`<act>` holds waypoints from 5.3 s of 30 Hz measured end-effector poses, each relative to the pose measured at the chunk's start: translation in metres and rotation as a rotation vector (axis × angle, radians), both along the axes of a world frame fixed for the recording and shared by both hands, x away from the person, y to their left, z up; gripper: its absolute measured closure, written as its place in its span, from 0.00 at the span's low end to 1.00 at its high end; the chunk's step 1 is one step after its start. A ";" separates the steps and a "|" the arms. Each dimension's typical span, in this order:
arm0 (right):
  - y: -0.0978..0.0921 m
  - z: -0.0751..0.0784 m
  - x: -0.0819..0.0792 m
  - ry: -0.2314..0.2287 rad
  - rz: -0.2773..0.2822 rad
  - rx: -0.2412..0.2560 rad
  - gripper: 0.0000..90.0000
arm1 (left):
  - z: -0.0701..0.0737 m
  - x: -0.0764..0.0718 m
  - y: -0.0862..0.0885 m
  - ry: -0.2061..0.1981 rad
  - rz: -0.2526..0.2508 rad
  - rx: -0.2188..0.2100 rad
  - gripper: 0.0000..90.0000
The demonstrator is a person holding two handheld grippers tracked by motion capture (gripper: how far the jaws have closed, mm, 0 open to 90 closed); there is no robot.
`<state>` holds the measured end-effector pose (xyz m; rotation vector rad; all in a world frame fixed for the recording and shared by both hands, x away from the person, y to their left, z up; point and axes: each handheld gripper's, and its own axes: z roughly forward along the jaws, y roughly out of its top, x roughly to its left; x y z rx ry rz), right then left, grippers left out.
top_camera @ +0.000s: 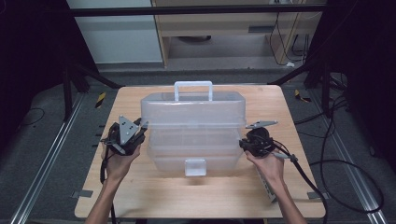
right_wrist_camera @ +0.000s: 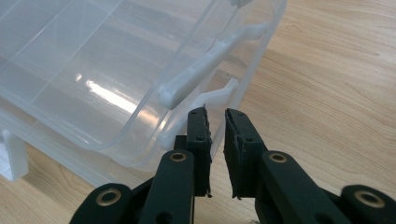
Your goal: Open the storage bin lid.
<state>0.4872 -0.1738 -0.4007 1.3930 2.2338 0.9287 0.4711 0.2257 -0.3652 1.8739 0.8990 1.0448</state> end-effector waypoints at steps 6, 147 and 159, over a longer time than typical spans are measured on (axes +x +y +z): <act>-0.001 0.000 0.000 0.001 -0.002 0.007 0.90 | 0.002 0.003 0.000 -0.004 0.002 -0.014 0.81; -0.003 -0.005 0.003 -0.001 0.016 0.019 0.84 | 0.061 0.116 -0.014 0.020 0.111 -0.024 0.89; -0.004 -0.005 0.003 -0.002 0.023 0.017 0.84 | 0.061 0.130 -0.016 0.029 0.125 -0.036 0.89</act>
